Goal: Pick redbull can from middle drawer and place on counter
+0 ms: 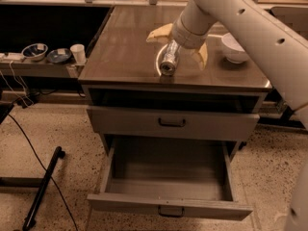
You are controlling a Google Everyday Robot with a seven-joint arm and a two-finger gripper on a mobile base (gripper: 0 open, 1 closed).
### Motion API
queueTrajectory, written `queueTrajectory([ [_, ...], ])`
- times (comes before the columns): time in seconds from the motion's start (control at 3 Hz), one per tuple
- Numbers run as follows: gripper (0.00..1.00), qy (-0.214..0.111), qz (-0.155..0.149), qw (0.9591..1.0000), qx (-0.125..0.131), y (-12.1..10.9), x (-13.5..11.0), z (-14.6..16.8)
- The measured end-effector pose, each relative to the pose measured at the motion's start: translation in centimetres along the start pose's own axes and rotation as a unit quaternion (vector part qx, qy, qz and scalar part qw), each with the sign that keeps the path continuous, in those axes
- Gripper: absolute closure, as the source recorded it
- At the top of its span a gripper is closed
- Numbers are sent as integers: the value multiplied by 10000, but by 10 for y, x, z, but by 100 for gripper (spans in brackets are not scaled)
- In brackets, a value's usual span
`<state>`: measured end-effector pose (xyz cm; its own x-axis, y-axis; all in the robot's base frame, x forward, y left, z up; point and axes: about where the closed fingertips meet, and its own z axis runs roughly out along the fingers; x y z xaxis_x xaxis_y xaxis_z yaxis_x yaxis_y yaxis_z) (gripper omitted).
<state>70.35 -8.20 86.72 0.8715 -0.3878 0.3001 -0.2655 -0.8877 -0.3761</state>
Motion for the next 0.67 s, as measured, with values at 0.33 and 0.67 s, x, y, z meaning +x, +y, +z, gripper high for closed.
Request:
queueTrajectory([
  [0.33, 0, 108, -33, 9995, -309, -22, 23, -30],
  [0.67, 0, 76, -34, 9996, -288, -30, 23, -32],
])
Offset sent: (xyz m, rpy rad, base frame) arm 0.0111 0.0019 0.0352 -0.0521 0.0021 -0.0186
